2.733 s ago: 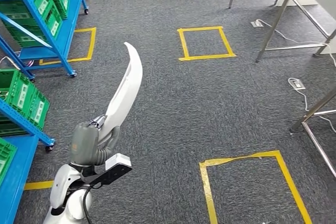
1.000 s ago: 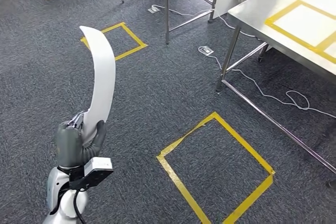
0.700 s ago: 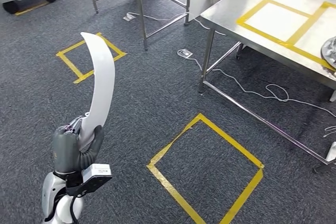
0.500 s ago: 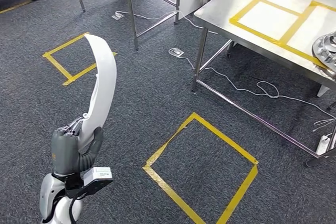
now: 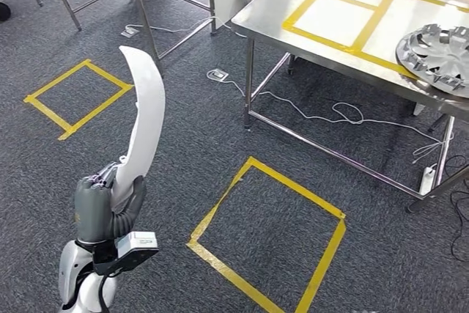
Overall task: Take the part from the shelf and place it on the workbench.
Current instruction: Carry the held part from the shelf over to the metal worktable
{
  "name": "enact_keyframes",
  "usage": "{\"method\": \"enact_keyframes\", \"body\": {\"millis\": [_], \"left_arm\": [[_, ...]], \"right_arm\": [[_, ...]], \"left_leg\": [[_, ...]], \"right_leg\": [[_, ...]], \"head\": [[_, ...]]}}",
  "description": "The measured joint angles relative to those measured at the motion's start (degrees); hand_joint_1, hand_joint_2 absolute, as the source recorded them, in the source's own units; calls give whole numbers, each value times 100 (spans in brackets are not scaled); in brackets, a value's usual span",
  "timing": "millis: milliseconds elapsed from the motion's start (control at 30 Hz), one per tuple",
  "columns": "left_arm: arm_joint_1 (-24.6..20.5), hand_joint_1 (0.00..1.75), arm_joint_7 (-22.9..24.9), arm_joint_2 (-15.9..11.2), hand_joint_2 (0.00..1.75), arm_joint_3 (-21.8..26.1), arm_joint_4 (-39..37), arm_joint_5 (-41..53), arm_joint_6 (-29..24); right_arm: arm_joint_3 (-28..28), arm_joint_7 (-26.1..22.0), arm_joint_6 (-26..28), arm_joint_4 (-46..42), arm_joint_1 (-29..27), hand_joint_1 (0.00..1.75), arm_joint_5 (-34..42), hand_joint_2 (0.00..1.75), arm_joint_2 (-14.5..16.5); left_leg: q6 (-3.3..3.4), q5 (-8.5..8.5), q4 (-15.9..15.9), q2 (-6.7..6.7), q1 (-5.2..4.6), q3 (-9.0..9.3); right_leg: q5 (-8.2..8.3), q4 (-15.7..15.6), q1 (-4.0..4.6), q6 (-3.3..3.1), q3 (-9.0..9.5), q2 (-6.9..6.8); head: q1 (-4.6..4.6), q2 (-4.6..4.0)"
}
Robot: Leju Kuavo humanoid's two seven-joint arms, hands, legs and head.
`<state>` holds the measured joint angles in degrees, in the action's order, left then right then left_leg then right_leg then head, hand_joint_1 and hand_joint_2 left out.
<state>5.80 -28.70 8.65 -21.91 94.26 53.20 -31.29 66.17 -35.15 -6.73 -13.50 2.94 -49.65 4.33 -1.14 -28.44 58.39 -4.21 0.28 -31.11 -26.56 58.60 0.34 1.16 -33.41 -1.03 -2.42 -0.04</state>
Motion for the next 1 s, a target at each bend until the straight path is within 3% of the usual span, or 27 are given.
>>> {"method": "enact_keyframes", "body": {"millis": [67,100,167,200,233,300,333,367,400,467,500,533,600,633,667,733,767,800,867,900,933,1000], "left_arm": [[-21,175,4,9,175,1,7,0,7],[-22,175,5,6,175,1,8,0,8],[-3,175,5,-4,175,2,8,-3,11],[6,175,6,-8,175,3,8,-8,12],[9,175,6,-10,175,6,8,-14,14],[10,175,5,-13,175,11,8,-28,24],[8,175,-2,-15,175,11,7,-36,28],[5,175,-14,-15,175,7,8,-43,33],[0,175,-29,-14,175,2,9,-50,35],[-14,175,-69,-10,175,-10,11,-56,34],[-15,175,-86,-7,175,-13,12,-61,29],[-14,175,-100,-7,175,-15,12,-65,22],[-6,175,-116,-10,175,-16,12,-71,11],[-5,175,-123,-14,175,-16,12,-74,8],[-3,175,-129,-18,175,-16,11,-81,8],[-1,175,-138,-24,175,-16,10,-97,8],[0,175,-140,-26,175,-16,10,-103,8],[1,175,-141,-27,175,-16,10,-105,8],[10,175,-146,-36,175,-16,-2,-110,6],[17,175,-153,-41,175,-15,-9,-111,3],[20,175,-163,-43,175,-16,-15,-114,-2],[-6,175,-184,-34,175,-19,-15,-123,-13]], "right_arm": [[-11,-9,-6,0,-8,0,-21,0,10],[-13,-13,-7,1,-1,0,-31,0,14],[-15,-13,-7,1,6,0,-52,0,15],[-16,-13,-8,2,-4,0,-62,0,15],[-18,-10,-10,2,-18,0,-72,0,16],[-26,-5,-15,2,-40,0,-87,0,24],[-32,1,-18,2,-39,0,-95,0,28],[-38,4,-20,2,-34,0,-103,0,30],[-44,10,-21,2,-33,0,-113,0,30],[-50,21,-23,2,-37,0,-137,0,29],[-51,25,-24,2,-39,0,-149,0,28],[-54,30,-24,4,-31,0,-163,0,28],[-59,41,-28,11,-7,0,-187,0,31],[-62,46,-30,15,-6,0,-198,0,32],[-64,49,-31,20,-16,0,-206,0,33],[-68,53,-31,28,-54,0,-222,0,34],[-72,54,-32,33,-72,0,-228,0,37],[-76,55,-32,38,-91,0,-231,0,39],[-86,61,-32,54,-137,0,-243,0,44],[-91,67,-31,60,-152,0,-256,0,45],[-99,74,-30,65,-146,0,-273,0,46],[-122,81,-25,65,-66,0,-303,0,46]], "left_leg": [[-55,-149,397,190,11,-166],[-69,-255,776,297,14,-395],[-87,-379,1524,374,18,-967],[-92,-277,1670,383,18,-1171],[-94,-47,1591,390,19,-1263],[-103,638,873,445,28,-1138],[-107,837,479,495,31,-997],[-93,903,198,538,28,-882],[-62,851,43,570,24,-803],[53,659,-41,555,16,-686],[108,608,-80,542,23,-604],[154,550,-114,523,29,-501],[207,399,-181,485,23,-259],[219,306,-217,466,16,-126],[227,206,-249,455,10,21],[236,-23,-309,448,3,374],[236,-150,-338,446,-3,571],[233,-287,-368,442,-10,759],[208,-575,-395,451,-27,1089],[184,-707,-420,462,-22,1231],[150,-783,-414,475,-13,1352],[77,-682,-155,482,21,1351]], "right_leg": [[-33,-73,-44,-71,183,109],[-63,-84,-49,-92,244,162],[-159,-86,-55,-114,358,297],[-222,-86,-58,-110,430,370],[-292,-87,-65,-99,517,444],[-460,-93,-92,-54,703,579],[-559,-94,-94,-22,774,639],[-650,-127,-99,8,831,688],[-703,-177,-99,39,900,720],[-669,-229,-101,104,1025,734],[-581,-117,-94,138,1012,661],[-475,148,-83,155,873,541],[-430,943,-60,158,320,273],[-576,1294,-50,148,-4,200],[-824,1497,-43,147,-287,173],[-1280,1455,-35,143,-668,162],[-1260,1249,-35,130,-782,159],[-942,944,-34,104,-867,146],[210,319,-1,48,-955,83],[639,165,29,32,-946,64],[824,125,59,18,-908,57],[714,178,82,-29,-768,99]], "head": [[30,0],[47,-1],[57,0],[59,0],[58,0],[62,0],[76,0],[89,0],[105,0],[107,1],[87,0],[62,0],[27,-1],[26,-1],[22,-1],[7,0],[-4,0],[-11,0],[-3,-1],[13,-2],[21,-2],[17,-2]]}}
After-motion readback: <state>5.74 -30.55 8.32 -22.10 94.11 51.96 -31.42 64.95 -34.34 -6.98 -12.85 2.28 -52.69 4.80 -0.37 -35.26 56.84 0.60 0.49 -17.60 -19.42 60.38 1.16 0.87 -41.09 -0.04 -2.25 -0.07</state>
